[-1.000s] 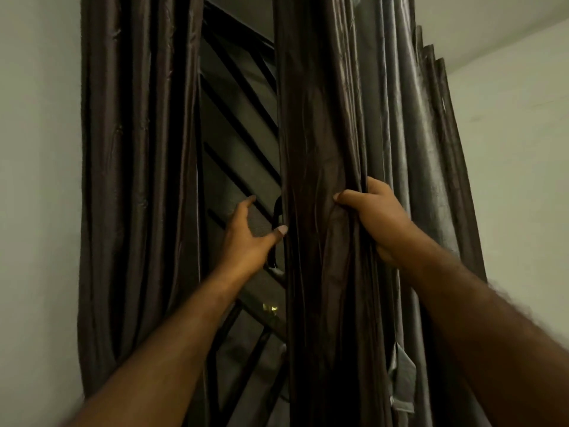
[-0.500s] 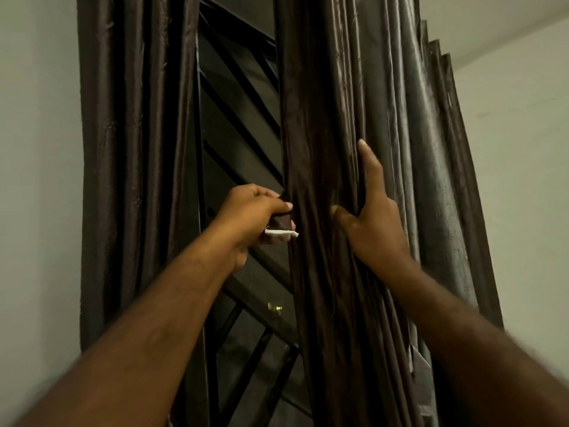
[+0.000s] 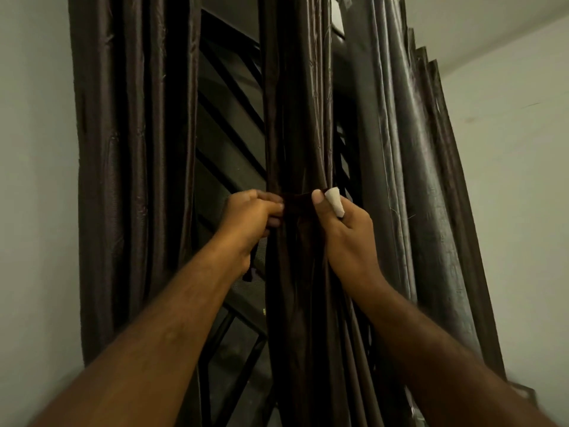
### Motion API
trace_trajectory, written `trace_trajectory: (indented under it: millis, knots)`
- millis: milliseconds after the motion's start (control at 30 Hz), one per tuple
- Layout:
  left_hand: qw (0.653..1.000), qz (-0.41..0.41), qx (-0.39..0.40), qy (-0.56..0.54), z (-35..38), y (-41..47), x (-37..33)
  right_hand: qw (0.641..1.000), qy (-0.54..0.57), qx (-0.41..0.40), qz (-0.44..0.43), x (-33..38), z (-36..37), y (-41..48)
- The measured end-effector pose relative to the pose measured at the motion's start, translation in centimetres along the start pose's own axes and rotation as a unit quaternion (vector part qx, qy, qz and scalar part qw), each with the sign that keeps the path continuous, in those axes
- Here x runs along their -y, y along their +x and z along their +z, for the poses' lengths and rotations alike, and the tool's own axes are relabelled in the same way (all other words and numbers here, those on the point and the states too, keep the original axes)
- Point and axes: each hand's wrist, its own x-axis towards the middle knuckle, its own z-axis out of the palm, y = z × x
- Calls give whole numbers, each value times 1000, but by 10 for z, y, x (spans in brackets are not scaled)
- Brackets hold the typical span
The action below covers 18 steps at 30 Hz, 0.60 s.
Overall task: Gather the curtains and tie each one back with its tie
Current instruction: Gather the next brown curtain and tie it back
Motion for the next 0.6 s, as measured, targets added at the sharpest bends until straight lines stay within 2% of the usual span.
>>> trace_trajectory:
  millis: [67,167,333,467,600]
  knots:
    - [998,26,-32,41,-1,6,7,997,55,-13,46,1,0,1]
    - [999,37,-17,25,-1,13,15,980,165,1,108,-1,0,0]
    - [995,-34,21,-95,5,21,17,931,298,-3,211,-1,2,0]
    - [963,-110,85,-230,13,20,17,876,370,15,309,1,5,-2]
    - [947,-138,140,-255,18,25,22,840,408,24,356,-2,12,-7]
